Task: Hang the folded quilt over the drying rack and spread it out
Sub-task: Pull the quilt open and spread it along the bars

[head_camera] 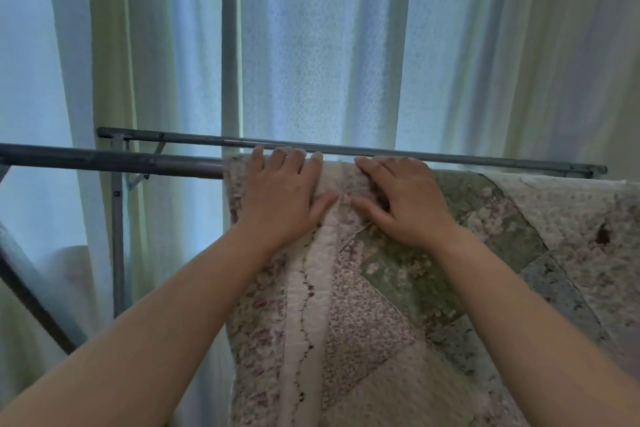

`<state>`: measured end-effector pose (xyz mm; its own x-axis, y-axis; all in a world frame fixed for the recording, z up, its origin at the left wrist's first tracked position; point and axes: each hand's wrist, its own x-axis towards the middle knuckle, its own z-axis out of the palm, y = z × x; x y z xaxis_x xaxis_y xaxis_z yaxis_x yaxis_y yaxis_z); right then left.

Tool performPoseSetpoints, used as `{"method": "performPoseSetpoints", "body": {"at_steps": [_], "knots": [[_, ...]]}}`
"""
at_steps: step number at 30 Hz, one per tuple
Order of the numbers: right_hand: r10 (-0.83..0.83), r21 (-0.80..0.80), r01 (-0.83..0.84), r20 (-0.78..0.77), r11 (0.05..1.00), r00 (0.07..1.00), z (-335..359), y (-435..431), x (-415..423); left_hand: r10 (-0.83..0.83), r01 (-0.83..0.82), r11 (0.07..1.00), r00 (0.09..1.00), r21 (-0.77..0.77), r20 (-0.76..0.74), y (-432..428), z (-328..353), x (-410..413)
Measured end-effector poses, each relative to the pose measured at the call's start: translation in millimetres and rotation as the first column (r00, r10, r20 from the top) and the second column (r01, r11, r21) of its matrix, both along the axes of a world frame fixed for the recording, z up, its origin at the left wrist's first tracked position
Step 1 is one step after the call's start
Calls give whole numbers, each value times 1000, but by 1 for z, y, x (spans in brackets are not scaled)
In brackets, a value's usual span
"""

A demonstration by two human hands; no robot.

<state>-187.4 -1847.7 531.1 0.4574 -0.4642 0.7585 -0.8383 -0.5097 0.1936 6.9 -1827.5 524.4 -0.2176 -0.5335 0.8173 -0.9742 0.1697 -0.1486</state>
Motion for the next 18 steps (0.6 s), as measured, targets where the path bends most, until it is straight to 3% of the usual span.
{"method": "performPoseSetpoints", "body": {"at_steps": [4,18], "knots": [[-5,10,5,-40,1000,999,5,-3,-40,39,-41,999,995,-24,-87,-2,-1,-28],[5,54,-3,-29,999,1000,9,-18,-108,20,-24,999,992,-37,-123,-14,-2,-118]]}}
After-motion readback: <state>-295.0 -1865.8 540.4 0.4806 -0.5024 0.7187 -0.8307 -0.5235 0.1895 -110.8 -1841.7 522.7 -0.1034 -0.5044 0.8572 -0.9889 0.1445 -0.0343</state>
